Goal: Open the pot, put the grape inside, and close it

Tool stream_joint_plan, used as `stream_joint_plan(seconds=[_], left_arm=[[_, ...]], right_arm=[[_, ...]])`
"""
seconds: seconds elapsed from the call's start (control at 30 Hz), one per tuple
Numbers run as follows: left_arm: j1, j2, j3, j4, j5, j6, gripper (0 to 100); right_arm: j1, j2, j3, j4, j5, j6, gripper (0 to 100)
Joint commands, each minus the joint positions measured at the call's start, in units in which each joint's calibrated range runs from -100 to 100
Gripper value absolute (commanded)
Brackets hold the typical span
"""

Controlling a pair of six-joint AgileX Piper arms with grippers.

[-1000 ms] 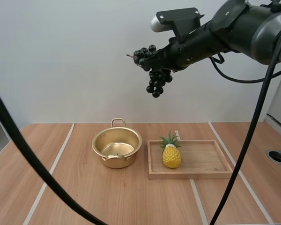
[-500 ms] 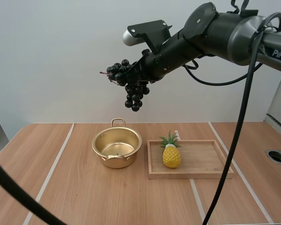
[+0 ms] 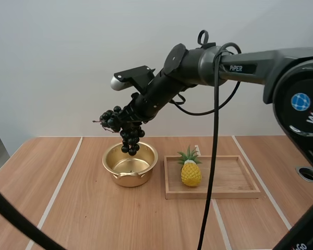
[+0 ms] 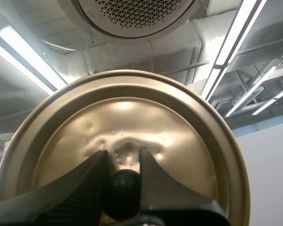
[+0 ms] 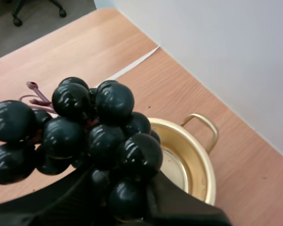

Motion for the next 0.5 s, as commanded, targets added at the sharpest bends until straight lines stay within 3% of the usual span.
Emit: stream_joint_plan(seconds=[0.0, 0.47], left_arm=[[0.08, 0.04, -0.08, 0.19, -1.19, 0.09, 0], [0.08, 0.04, -0.08, 0.19, -0.82, 0.09, 0]], right_arm=[[0.57, 1.63, -0.43, 0.15, -2.07, -0.63, 0], [1.79, 7.17, -0.43, -6.93, -15.36, -0.63, 0]])
